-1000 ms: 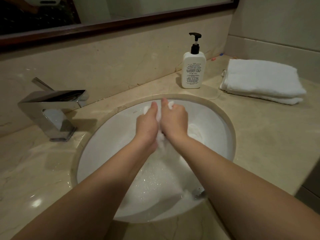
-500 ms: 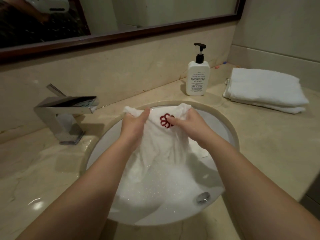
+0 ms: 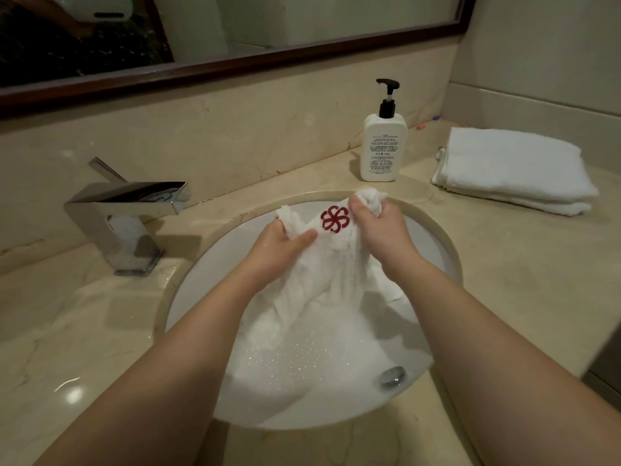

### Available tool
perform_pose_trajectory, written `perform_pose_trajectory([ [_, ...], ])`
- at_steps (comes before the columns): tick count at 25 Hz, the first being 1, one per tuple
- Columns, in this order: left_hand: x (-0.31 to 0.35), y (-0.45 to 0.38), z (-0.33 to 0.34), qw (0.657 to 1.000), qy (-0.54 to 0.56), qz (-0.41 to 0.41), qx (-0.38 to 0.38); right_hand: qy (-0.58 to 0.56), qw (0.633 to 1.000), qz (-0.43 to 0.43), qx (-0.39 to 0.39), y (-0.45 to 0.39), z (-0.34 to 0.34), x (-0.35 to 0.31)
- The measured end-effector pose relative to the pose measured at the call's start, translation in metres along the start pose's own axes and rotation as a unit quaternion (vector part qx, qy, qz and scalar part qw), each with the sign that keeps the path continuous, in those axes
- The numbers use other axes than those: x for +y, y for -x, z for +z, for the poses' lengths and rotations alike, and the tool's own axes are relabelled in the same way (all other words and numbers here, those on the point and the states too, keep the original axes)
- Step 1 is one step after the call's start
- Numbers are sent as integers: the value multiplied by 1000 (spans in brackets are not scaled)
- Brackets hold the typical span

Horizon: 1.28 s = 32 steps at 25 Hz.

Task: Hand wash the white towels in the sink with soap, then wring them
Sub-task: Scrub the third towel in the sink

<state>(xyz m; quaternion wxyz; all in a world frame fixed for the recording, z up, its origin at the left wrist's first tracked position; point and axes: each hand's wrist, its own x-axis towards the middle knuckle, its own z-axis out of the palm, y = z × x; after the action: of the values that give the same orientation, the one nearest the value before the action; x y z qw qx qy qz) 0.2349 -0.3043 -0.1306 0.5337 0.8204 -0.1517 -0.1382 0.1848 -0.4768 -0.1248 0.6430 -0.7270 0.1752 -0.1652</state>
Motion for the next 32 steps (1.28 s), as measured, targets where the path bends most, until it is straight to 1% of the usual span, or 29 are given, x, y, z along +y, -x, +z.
perform_pose_trajectory([
  [1, 1, -1, 3, 999, 34, -7, 7, -29, 1000, 0, 11, 3, 6, -1],
  [2, 2, -3, 8, 995, 93, -33, 18, -54, 998, 1, 33, 6, 11, -3],
  [3, 5, -5, 13, 982, 175, -63, 28, -74, 996, 6, 57, 8, 14, -4],
  [4, 9, -5, 18, 962, 256, -90, 34, -80, 994, 9, 71, 11, 16, -7],
  [5, 13, -3, 23, 940, 324, -106, 29, -76, 995, 10, 70, 15, 18, -9],
  [6, 15, -2, 28, 922, 368, -117, 25, -53, 997, 7, 55, 18, 23, -9],
  [7, 15, -1, 32, 912, 392, -123, 26, -19, 999, 1, 36, 23, 29, -10],
  [8, 16, 1, 34, 907, 400, -127, 29, 27, 999, -8, 24, 29, 36, -12],
  [9, 17, 3, 36, 905, 407, -123, 26, 71, 997, -18, 29, 33, 42, -11],
  [11, 23, 9, 39, 910, 402, -98, 3, 121, 989, -36, 79, 29, 48, -8],
  [12, 26, 11, 42, 921, 381, -83, 2, 120, 987, -36, 104, 24, 46, -8],
  [13, 28, 11, 44, 935, 349, -64, 15, 107, 987, -30, 117, 20, 44, -8],
  [14, 29, 10, 46, 949, 306, -55, 52, 89, 989, -22, 117, 18, 43, -9],
  [15, 28, 8, 47, 954, 276, -58, 103, 70, 992, -13, 104, 18, 41, -9],
  [16, 25, 5, 45, 947, 275, -73, 145, 50, 995, 1, 87, 20, 40, -8],
  [17, 23, 3, 42, 934, 304, -96, 161, 19, 996, 27, 78, 21, 39, -7],
  [18, 18, 0, 37, 917, 345, -122, 158, -17, 994, 70, 80, 20, 36, -6],
  [20, 19, -1, 33, 891, 408, -152, 127, -73, 980, 156, 97, 18, 28, -5],
  [21, 20, 0, 36, 893, 404, -156, 119, -75, 978, 164, 106, 19, 27, -3],
  [22, 22, 2, 39, 904, 385, -154, 106, -53, 982, 139, 116, 22, 29, -2],
  [23, 23, 4, 41, 917, 362, -148, 83, -15, 989, 90, 119, 26, 34, -2],
  [24, 27, 8, 46, 921, 359, -142, 49, 18, 992, 40, 118, 29, 40, -4],
  [25, 29, 10, 50, 922, 363, -136, 15, 37, 992, 8, 120, 31, 43, -7],
  [26, 31, 11, 53, 922, 364, -134, 7, 42, 992, -4, 119, 31, 43, -10],
  [27, 31, 10, 53, 924, 358, -134, 19, 42, 992, -2, 117, 30, 43, -12],
  [29, 29, 6, 49, 929, 342, -126, 67, 28, 995, 13, 100, 33, 45, -14],
  [31, 23, 0, 44, 917, 361, -145, 92, 25, 998, 3, 52, 43, 53, -15],
  [32, 23, -1, 44, 913, 367, -155, 89, 35, 999, -7, 40, 45, 55, -16],
])
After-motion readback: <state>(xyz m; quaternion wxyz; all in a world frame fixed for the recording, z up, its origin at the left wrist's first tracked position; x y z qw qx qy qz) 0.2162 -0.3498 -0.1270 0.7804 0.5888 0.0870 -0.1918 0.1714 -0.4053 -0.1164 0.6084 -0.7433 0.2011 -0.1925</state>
